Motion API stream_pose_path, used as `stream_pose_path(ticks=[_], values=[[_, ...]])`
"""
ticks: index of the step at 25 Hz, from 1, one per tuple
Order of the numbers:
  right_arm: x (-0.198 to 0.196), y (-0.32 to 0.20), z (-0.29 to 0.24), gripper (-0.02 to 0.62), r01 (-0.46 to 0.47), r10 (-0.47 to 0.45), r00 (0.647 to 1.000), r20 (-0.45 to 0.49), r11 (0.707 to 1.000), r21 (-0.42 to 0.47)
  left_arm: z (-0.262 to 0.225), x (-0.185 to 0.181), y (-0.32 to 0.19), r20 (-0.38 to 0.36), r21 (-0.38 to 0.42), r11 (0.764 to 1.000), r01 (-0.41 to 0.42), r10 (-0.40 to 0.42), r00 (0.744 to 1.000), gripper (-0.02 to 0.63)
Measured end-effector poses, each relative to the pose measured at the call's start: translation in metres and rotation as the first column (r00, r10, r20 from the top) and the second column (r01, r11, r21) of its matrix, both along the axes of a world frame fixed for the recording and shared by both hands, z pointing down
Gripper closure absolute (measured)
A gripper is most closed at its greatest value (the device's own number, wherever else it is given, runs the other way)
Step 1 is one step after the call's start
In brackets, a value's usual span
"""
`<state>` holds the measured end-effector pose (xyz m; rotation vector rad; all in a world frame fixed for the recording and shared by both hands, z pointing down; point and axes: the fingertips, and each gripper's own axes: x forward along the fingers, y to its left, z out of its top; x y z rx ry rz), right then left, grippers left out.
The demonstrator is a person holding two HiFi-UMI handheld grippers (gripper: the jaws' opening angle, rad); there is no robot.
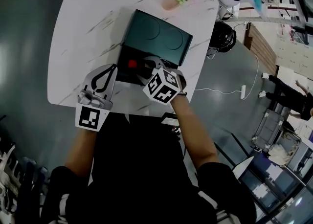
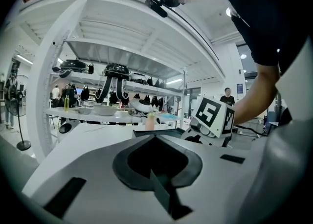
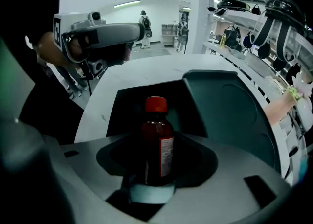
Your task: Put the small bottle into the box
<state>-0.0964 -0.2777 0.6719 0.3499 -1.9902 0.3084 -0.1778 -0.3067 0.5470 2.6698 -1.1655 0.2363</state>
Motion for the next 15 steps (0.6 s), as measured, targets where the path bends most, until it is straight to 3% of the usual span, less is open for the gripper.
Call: stream_pose_path(ticks=[15], values=[[-0.002,0.001,0.022,0.357,-0.010,0.008,0.994,-0.113,1.000,-0.013,0.001,-0.013,0.003,-0.019,0.006,1.000,-0.003,0.003,1.000,0.592]])
